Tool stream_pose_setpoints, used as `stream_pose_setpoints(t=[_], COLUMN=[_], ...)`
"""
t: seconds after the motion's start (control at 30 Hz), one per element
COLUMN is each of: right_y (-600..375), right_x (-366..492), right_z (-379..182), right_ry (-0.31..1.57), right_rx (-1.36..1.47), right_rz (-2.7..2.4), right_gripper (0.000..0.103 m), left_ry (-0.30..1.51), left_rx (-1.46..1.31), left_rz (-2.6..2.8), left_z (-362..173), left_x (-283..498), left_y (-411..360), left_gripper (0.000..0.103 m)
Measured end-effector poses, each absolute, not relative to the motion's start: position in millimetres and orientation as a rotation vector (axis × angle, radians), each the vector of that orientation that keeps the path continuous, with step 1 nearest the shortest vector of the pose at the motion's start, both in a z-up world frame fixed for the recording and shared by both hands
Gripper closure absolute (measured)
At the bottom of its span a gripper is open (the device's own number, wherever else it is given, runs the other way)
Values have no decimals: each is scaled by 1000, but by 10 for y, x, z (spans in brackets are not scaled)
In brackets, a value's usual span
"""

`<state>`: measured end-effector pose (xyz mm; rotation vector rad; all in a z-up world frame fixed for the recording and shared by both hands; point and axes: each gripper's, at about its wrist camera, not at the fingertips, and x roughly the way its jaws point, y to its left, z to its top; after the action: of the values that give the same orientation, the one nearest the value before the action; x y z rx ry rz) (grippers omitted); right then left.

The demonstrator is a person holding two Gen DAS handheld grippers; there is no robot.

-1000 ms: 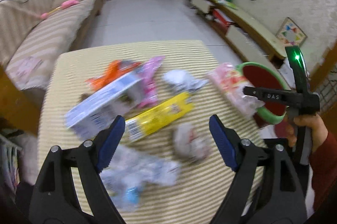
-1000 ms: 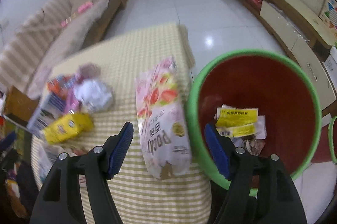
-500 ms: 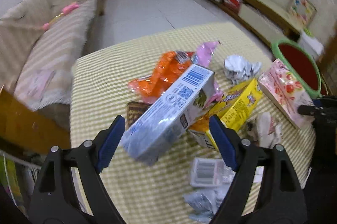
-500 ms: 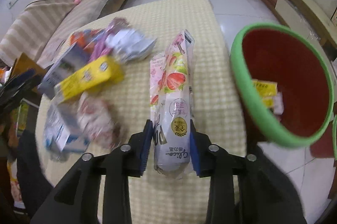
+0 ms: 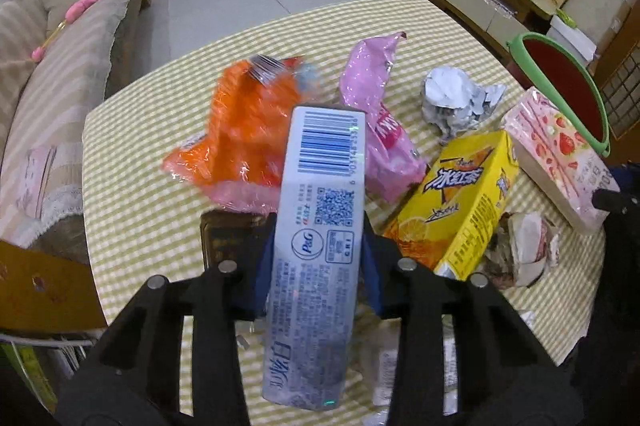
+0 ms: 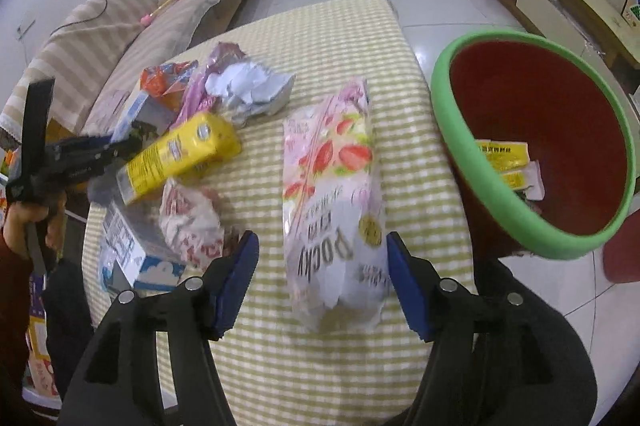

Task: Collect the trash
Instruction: 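Grasp the white box with the left gripper while the right gripper grasps the pink snack bag, then carry the white box and pink snack bag toward the red bin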

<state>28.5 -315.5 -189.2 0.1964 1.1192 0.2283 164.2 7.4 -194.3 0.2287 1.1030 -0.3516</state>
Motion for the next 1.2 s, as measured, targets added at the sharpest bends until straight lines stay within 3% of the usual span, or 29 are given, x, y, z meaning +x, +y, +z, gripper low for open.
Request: stream_pose_setpoints(t=[0.27,0.33,0.47,0.53,0.57,0.6,1.2], right_y=[-3109,-3052,-2946,-2924,-2917,-2936,-3145], right_x=[546,625,675,646,629,598,-68], right_z=[-1868,-1930,-2051,-2070,-2073,-2062,-1038], right_ry=[1119,1148,1186,1180,1177,1171,805], right_rx=[146,123,66,57,59,87,213], right_rz=[225,235,232,231,230,237,155], right_gripper=[37,37,33,41,63,73,74], left_ry=[1110,1117,1122,1112,1103,1091,770], left_rx=[158,149,145,131,125,102,-37], left_rz=[-295,-290,-271,-251,-240,-233,-171], left_z=[-1881,-1895,-1944,-1932,-1915,-1880,-746], left_x=[1286,1312,1344,1343,1334,1319,824], left_y=[95,75,50,80,101,127,-110], left_gripper=[66,59,56,67,67,67,67])
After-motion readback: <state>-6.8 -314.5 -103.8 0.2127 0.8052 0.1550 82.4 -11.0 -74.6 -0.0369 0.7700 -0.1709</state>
